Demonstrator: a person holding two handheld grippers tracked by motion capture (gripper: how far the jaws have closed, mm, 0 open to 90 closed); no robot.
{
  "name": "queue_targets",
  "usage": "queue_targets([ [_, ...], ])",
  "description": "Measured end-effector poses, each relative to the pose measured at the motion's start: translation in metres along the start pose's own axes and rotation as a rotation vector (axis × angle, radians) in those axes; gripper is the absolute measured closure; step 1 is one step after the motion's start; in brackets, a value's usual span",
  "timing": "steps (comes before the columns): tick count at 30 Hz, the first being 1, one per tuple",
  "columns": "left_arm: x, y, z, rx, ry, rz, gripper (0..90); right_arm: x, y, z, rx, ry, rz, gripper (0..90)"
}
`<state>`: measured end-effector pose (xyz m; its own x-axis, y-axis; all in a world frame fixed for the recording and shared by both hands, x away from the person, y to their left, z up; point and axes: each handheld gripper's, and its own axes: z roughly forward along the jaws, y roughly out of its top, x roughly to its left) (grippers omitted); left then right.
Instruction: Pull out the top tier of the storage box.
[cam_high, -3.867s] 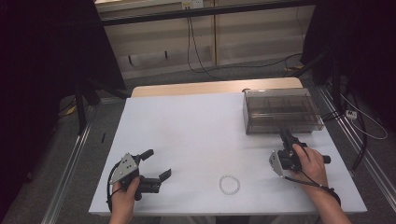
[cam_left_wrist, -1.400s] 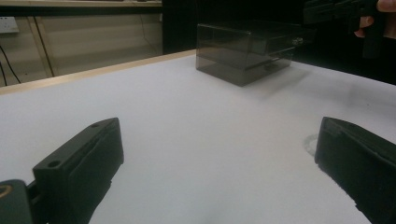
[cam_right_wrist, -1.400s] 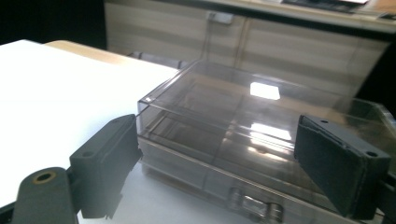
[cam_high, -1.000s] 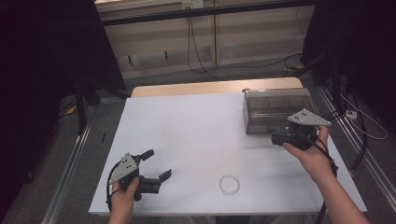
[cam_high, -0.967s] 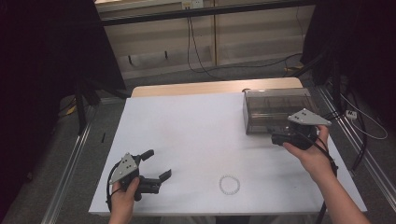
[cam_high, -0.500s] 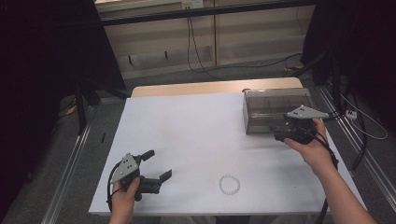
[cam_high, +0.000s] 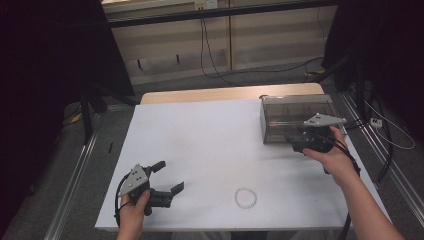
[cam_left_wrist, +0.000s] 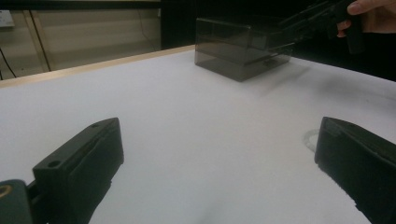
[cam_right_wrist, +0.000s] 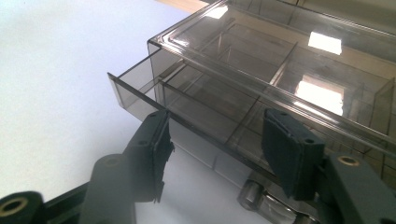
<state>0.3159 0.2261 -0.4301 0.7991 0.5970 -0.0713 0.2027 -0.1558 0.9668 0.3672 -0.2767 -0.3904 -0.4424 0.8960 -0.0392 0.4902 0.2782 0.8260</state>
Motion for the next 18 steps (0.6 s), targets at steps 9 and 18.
queue_targets([
  [9, -0.001, 0.001, 0.001, 0.004, 0.000, 0.004, 1.6, 0.000, -0.001, 0.003, 0.010, 0.032, -0.029, 40.8],
  [18, -0.001, 0.002, -0.001, 0.000, 0.004, 0.004, 1.6, -0.006, 0.002, -0.011, -0.039, 0.082, -0.022, 80.6],
])
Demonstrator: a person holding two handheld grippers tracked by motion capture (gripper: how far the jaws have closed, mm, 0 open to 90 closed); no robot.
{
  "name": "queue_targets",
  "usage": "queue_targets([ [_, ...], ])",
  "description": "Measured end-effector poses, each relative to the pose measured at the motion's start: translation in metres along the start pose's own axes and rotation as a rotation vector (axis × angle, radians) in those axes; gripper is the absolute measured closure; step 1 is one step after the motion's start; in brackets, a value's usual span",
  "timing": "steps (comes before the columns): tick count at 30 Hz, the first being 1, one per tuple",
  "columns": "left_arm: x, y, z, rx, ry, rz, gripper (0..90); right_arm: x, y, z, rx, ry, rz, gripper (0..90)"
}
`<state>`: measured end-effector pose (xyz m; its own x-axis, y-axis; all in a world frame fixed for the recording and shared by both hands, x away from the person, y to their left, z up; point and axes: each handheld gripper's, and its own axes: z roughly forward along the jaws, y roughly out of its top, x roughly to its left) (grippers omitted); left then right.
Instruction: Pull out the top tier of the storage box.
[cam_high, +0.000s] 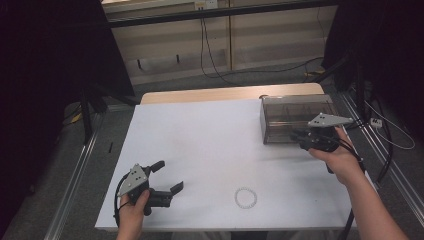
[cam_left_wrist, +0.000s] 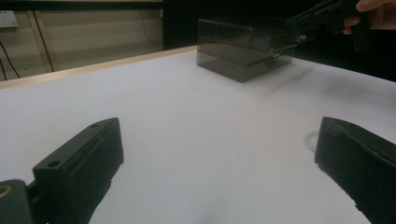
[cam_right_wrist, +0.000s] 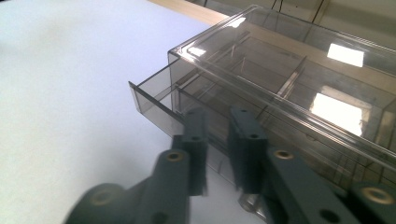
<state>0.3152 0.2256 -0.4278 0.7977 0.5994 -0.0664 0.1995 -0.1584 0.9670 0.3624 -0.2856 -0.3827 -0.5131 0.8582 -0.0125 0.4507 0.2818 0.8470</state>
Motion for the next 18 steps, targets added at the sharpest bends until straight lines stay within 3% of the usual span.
queue_targets([
  [3, 0.000, 0.000, 0.000, 0.001, -0.002, -0.003, 1.6, -0.003, 0.000, -0.003, 0.007, 0.018, -0.008, 78.8],
  [7, 0.001, -0.001, 0.000, 0.006, 0.003, -0.006, 1.6, -0.005, -0.003, -0.006, 0.039, -0.031, -0.046, 54.3],
  [8, 0.001, -0.001, 0.000, 0.008, 0.003, -0.004, 1.7, -0.006, -0.004, -0.007, 0.034, -0.046, -0.047, 52.2],
  [9, 0.001, -0.002, 0.000, 0.007, 0.003, -0.008, 1.6, -0.008, -0.007, -0.009, 0.032, -0.050, -0.036, 50.8],
  [11, 0.000, -0.002, 0.001, 0.009, 0.003, -0.005, 1.6, -0.012, -0.010, -0.011, 0.030, -0.074, -0.015, 38.1],
  [15, 0.000, -0.002, 0.003, 0.015, -0.004, -0.001, 1.6, -0.019, -0.013, -0.015, 0.026, -0.125, 0.025, 21.2],
  [18, 0.000, -0.003, 0.004, 0.022, -0.007, -0.004, 1.6, -0.022, -0.015, -0.014, 0.046, -0.141, 0.040, 14.6],
])
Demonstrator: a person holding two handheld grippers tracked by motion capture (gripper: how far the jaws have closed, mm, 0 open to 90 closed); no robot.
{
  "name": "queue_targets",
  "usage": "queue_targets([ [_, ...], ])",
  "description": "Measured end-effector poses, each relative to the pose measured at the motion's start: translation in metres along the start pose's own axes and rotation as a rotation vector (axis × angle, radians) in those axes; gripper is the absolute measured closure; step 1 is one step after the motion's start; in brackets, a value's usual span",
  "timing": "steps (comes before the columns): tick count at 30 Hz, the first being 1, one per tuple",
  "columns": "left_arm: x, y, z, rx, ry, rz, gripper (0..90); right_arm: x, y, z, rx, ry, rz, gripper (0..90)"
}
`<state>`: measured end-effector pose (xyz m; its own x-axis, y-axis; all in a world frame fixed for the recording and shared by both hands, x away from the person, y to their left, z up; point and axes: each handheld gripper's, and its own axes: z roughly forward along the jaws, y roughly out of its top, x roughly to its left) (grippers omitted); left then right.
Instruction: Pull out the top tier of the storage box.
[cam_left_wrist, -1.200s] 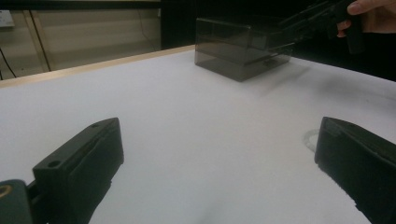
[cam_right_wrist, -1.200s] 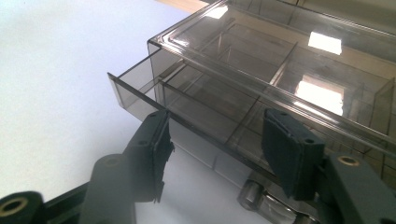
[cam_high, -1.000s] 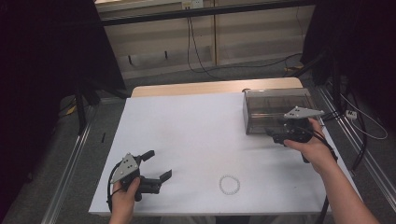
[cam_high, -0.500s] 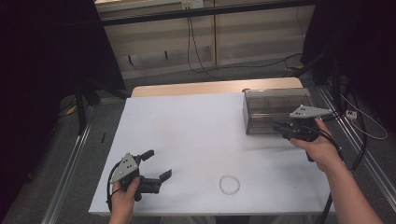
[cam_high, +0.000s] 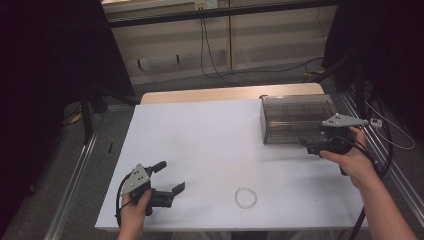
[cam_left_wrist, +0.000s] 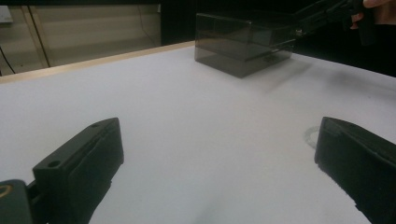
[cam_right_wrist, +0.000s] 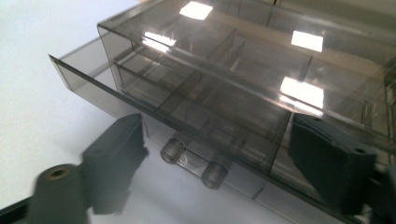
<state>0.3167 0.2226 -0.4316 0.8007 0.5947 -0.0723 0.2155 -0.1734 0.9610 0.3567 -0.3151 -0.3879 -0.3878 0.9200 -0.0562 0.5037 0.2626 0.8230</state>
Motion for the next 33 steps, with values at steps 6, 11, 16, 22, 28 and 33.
queue_targets([
  [6, 0.001, 0.000, -0.001, -0.004, 0.003, 0.002, 1.7, 0.004, -0.001, 0.012, 0.056, -0.015, -0.016, 13.4],
  [11, 0.003, -0.001, -0.002, -0.008, 0.006, -0.005, 1.6, 0.004, -0.003, 0.017, 0.076, -0.032, -0.032, 14.4],
  [16, 0.002, 0.000, -0.003, -0.007, 0.005, -0.002, 1.7, 0.000, -0.002, 0.014, 0.087, -0.035, -0.073, 23.7],
  [22, 0.001, 0.000, -0.003, -0.009, 0.007, -0.004, 1.7, 0.001, -0.001, 0.006, 0.092, -0.029, -0.124, 27.4],
  [28, 0.002, 0.001, -0.004, -0.014, 0.010, -0.003, 1.7, 0.001, -0.002, -0.001, 0.095, -0.024, -0.150, 29.3],
  [33, 0.001, 0.002, -0.004, -0.017, 0.009, -0.002, 1.6, 0.003, -0.004, -0.004, 0.092, -0.020, -0.152, 29.5],
])
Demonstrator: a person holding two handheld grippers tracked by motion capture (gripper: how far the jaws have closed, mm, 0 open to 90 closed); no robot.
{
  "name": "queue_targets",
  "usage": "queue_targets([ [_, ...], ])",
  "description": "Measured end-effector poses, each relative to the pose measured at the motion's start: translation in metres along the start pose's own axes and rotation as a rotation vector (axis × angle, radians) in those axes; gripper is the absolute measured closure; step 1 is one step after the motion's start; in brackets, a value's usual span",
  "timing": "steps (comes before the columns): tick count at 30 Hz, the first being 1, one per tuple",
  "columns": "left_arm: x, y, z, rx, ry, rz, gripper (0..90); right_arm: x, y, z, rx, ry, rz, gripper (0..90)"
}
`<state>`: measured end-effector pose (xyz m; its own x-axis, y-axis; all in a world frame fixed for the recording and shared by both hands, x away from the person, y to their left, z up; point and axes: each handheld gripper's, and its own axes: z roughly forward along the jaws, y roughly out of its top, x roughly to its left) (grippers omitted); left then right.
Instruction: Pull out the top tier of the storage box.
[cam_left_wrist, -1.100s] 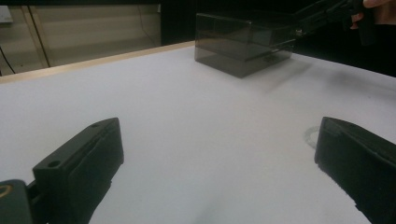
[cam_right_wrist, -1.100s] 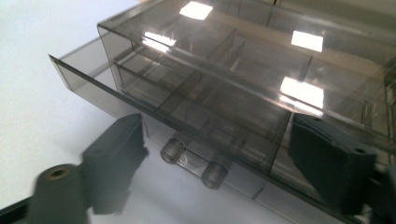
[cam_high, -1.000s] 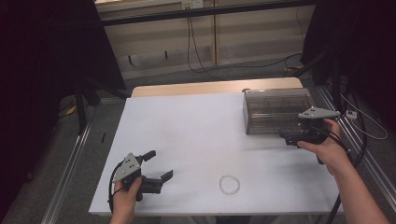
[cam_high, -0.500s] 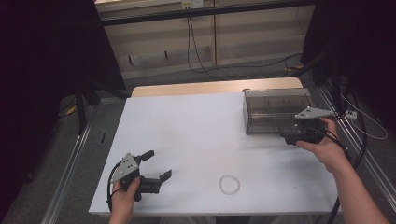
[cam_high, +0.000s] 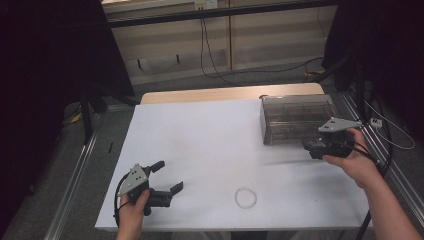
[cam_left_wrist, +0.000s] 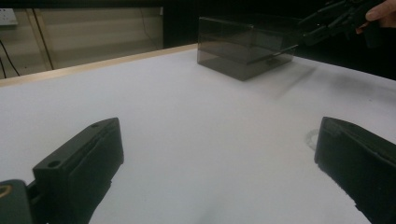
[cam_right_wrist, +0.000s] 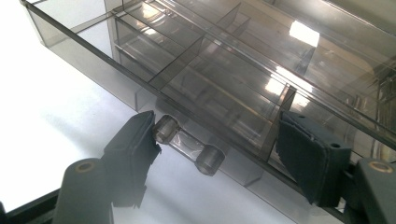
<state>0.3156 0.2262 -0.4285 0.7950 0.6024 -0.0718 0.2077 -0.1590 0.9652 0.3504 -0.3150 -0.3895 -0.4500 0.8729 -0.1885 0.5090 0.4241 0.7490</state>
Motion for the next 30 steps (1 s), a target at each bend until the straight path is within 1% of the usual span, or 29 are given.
queue_targets([
  [8, 0.000, 0.000, 0.000, 0.001, -0.001, 0.001, 1.7, 0.002, -0.004, -0.005, -0.007, 0.013, 0.005, 29.5],
  [10, 0.000, 0.000, 0.000, 0.006, -0.003, 0.006, 1.7, 0.003, -0.005, -0.005, -0.009, 0.011, 0.010, 29.5],
  [11, 0.000, 0.000, 0.000, 0.005, -0.003, 0.005, 1.6, 0.003, -0.006, -0.006, -0.007, 0.007, 0.004, 29.6],
  [14, 0.000, 0.001, 0.000, 0.000, 0.000, 0.004, 1.6, 0.006, -0.007, -0.007, -0.009, 0.003, 0.014, 29.6],
  [15, -0.001, 0.001, 0.000, -0.001, -0.001, -0.001, 1.6, 0.006, -0.008, -0.008, -0.011, 0.003, 0.012, 29.6],
  [23, -0.001, 0.001, 0.001, 0.003, -0.004, 0.009, 1.6, 0.011, -0.011, -0.012, -0.019, 0.003, 0.025, 29.6],
  [30, -0.001, 0.001, 0.001, 0.001, -0.003, 0.005, 1.6, 0.013, -0.013, -0.013, -0.026, 0.001, 0.032, 29.6],
])
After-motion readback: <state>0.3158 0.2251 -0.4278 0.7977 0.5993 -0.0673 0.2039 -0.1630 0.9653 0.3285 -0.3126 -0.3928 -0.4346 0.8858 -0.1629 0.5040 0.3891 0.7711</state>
